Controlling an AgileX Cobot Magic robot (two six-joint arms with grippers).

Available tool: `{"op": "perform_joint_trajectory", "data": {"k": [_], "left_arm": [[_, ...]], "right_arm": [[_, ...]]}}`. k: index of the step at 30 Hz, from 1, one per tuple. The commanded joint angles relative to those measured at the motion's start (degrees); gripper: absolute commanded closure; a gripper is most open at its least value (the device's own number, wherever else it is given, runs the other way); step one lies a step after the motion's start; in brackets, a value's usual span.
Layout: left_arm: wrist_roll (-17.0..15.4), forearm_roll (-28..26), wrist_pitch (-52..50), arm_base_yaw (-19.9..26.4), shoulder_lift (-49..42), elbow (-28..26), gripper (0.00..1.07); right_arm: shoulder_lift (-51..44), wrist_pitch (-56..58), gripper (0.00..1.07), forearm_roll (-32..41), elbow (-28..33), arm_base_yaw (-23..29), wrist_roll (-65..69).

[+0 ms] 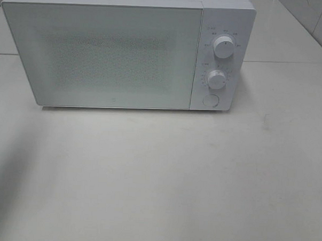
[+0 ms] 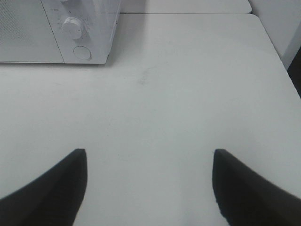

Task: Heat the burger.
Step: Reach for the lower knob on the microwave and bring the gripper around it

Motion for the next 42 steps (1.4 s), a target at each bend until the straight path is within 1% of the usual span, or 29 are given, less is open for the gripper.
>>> {"op": "perform_joint_trajectory", "data": {"k": [1,2,3,4,5,6,7,8,9,10,11,13,16,17,18,19,20,21,24,25,27,29,30,32,34,35,42], "left_arm": [[0.2,0.8,-0.2,3.2,-6.0,7.7,0.06],[0.1,1.0,-0.7,3.5,-7.3,9.2,0.06],[0.1,1.0,-0.7,3.5,-7.3,9.2,0.06],[0.0,1.0,-1.5,3.7,-10.1,12.4,0.06],[0.0,1.0,-1.5,3.7,-10.1,12.4,0.06],[0.0,1.0,-1.7,3.7,-13.2,15.4,0.06],[0.0,1.1,-1.7,3.7,-14.4,16.6,0.06],[0.0,1.1,-1.7,3.7,-14.4,16.6,0.06],[0.0,1.3,-1.6,3.7,-17.8,19.1,0.06],[0.0,1.3,-1.6,3.7,-19.5,20.4,0.06],[0.0,1.3,-1.6,3.7,-19.5,20.4,0.06],[0.0,2.3,-1.6,3.7,-26.1,24.2,0.06],[0.0,2.4,-1.6,3.7,-28.0,25.2,0.06],[0.0,2.5,-1.6,3.7,-31.9,27.2,0.06],[0.0,2.5,-1.7,3.7,-33.8,28.0,0.06],[0.0,2.5,-1.7,3.7,-33.8,28.0,0.06],[-0.1,2.5,-1.9,3.7,-37.3,29.0,0.06],[-0.2,2.5,-2.3,3.7,-40.7,28.7,0.06],[-0.2,2.5,-2.2,3.7,-42.6,28.8,0.06],[-0.2,2.5,-2.2,3.7,-46.2,28.8,0.06],[-0.2,2.5,-2.3,3.7,-47.9,28.8,0.06],[-0.2,2.5,-3.6,3.7,-53.2,29.0,0.06],[-0.2,2.5,-3.6,3.7,-53.2,29.0,0.06],[-0.2,2.5,-6.3,3.7,-57.0,30.5,0.06],[-0.2,2.2,-6.9,3.7,-58.3,31.2,0.06],[0.1,2.0,-6.9,3.7,-60.5,31.1,0.06],[0.2,1.9,-6.9,3.7,-64.9,31.1,0.06]], "right_arm": [[-1.5,-0.7,0.35,-0.1,0.1,-0.2,-0.6],[-1.5,-0.7,0.35,-0.1,0.1,-0.2,-0.6],[-1.5,-0.7,0.35,-0.1,0.1,-0.2,-0.6],[-1.5,-0.7,0.35,-0.1,0.1,-0.2,-0.6],[-1.5,-0.7,0.35,-0.1,0.1,-0.2,-0.6],[-1.5,-0.7,0.35,-0.1,0.1,-0.2,-0.6],[-1.5,-0.7,0.35,-0.1,0.1,-0.2,-0.6],[-1.5,-0.7,0.35,-0.1,0.1,-0.2,-0.6],[-1.5,-0.7,0.35,-0.1,0.1,-0.2,-0.6],[-1.5,-0.7,0.35,-0.1,0.1,-0.2,-0.6],[-1.5,-0.7,0.35,-0.1,0.1,-0.2,-0.6],[-1.5,-0.7,0.35,-0.1,0.1,-0.2,-0.6],[-1.5,-0.7,0.35,-0.1,0.1,-0.2,-0.6],[-1.5,-0.7,0.35,-0.1,0.1,-0.2,-0.6],[-1.5,-0.7,0.35,-0.1,0.1,-0.2,-0.6],[-1.5,-0.7,0.35,-0.1,0.1,-0.2,-0.6],[-1.5,-0.7,0.35,-0.1,0.1,-0.2,-0.6],[-1.5,-0.7,0.35,-0.1,0.1,-0.2,-0.6],[-1.5,-0.7,0.35,-0.1,0.1,-0.2,-0.6],[-1.5,-0.7,0.35,-0.1,0.1,-0.2,-0.6],[-1.5,-0.7,0.35,-0.1,0.1,-0.2,-0.6],[-1.5,-0.7,0.35,-0.1,0.1,-0.2,-0.6],[-1.5,-0.7,0.35,-0.1,0.1,-0.2,-0.6],[-1.5,-0.7,0.35,-0.1,0.1,-0.2,-0.6],[-1.5,-0.7,0.35,-0.1,0.1,-0.2,-0.6],[-1.5,-0.7,0.35,-0.1,0.1,-0.2,-0.6],[-1.5,-0.7,0.35,-0.1,0.1,-0.2,-0.6]]}}
